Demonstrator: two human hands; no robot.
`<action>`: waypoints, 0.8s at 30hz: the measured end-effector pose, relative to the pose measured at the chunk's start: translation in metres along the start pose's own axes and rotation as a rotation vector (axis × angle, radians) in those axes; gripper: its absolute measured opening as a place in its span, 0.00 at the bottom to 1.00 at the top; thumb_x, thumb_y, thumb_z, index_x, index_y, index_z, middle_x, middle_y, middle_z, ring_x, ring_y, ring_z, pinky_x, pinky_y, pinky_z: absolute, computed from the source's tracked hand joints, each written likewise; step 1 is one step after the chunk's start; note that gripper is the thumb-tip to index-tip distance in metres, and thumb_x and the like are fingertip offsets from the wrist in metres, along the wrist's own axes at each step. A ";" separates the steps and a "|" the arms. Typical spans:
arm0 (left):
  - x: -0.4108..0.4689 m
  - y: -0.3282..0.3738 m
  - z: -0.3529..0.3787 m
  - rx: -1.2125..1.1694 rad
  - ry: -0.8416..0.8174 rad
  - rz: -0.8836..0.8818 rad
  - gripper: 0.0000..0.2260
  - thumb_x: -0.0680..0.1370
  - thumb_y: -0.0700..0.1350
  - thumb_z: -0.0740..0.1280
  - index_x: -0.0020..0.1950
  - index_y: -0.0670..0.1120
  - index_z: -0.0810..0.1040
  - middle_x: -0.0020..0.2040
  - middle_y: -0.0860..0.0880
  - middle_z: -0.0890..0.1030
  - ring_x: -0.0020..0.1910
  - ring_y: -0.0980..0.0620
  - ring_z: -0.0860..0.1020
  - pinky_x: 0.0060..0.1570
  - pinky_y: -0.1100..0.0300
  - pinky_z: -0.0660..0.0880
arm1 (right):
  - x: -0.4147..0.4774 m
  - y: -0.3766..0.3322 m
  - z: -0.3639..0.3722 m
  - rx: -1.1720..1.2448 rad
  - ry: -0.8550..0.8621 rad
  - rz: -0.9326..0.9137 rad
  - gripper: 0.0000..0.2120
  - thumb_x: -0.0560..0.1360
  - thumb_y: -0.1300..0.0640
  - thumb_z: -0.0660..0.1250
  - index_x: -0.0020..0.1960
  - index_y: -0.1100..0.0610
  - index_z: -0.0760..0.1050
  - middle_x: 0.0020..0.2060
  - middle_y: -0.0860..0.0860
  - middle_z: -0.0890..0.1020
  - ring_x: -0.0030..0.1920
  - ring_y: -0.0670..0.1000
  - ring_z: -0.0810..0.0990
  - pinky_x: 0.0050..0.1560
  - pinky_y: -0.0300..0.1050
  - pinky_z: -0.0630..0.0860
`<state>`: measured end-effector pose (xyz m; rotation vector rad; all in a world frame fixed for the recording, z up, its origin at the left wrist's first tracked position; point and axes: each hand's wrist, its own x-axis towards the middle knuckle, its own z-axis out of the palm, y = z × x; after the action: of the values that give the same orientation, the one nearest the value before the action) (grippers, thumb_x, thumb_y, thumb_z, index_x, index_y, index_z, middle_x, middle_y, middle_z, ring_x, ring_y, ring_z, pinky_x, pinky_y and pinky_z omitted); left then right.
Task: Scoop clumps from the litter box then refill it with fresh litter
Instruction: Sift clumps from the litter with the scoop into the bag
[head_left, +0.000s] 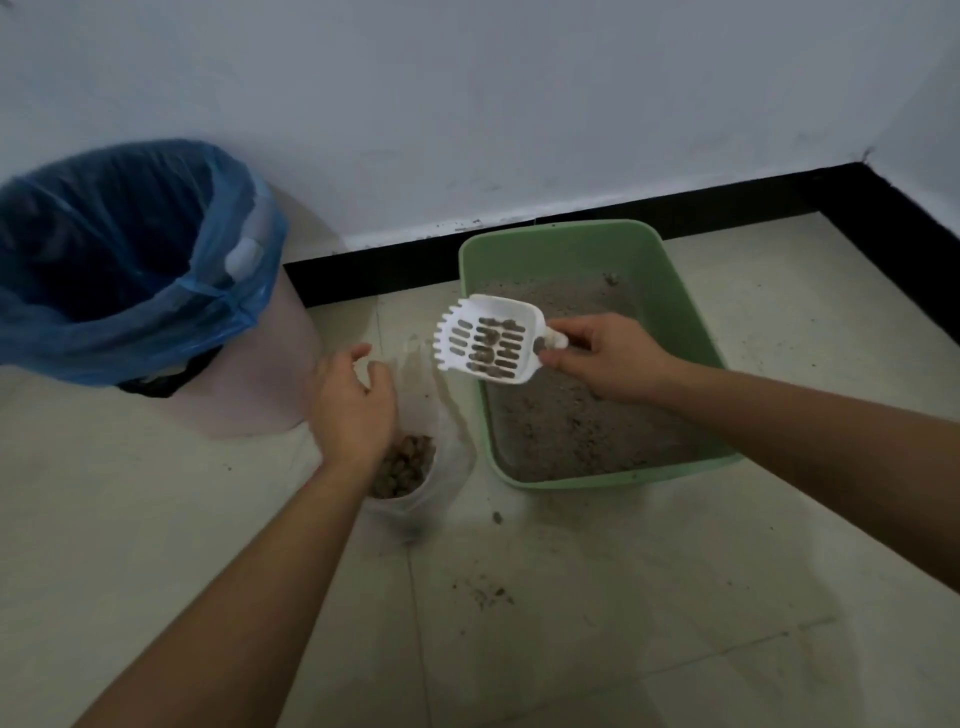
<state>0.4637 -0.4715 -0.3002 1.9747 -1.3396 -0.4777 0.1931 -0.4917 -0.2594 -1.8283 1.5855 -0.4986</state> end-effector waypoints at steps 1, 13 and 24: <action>0.006 -0.009 -0.010 0.105 0.001 0.002 0.16 0.77 0.48 0.62 0.64 0.46 0.75 0.62 0.44 0.77 0.62 0.43 0.72 0.63 0.48 0.67 | 0.003 -0.016 0.005 -0.087 0.031 -0.044 0.13 0.78 0.47 0.67 0.62 0.46 0.80 0.43 0.43 0.84 0.38 0.40 0.80 0.44 0.44 0.78; 0.006 -0.061 -0.037 -0.036 -0.100 -0.359 0.24 0.71 0.34 0.66 0.67 0.43 0.71 0.62 0.39 0.74 0.54 0.38 0.77 0.53 0.44 0.78 | -0.010 -0.104 0.087 -1.347 -0.120 -0.915 0.20 0.79 0.62 0.63 0.70 0.65 0.69 0.54 0.60 0.81 0.53 0.58 0.80 0.55 0.54 0.76; 0.001 -0.021 0.004 -0.070 0.020 -0.053 0.15 0.76 0.39 0.61 0.62 0.45 0.73 0.61 0.45 0.74 0.53 0.47 0.75 0.56 0.53 0.72 | 0.003 -0.053 0.016 -0.619 0.072 -0.167 0.16 0.81 0.42 0.60 0.62 0.49 0.75 0.41 0.49 0.83 0.37 0.51 0.81 0.41 0.45 0.79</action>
<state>0.4751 -0.4695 -0.3179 1.9564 -1.2442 -0.5211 0.2422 -0.4880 -0.2348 -2.4355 1.7740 -0.1463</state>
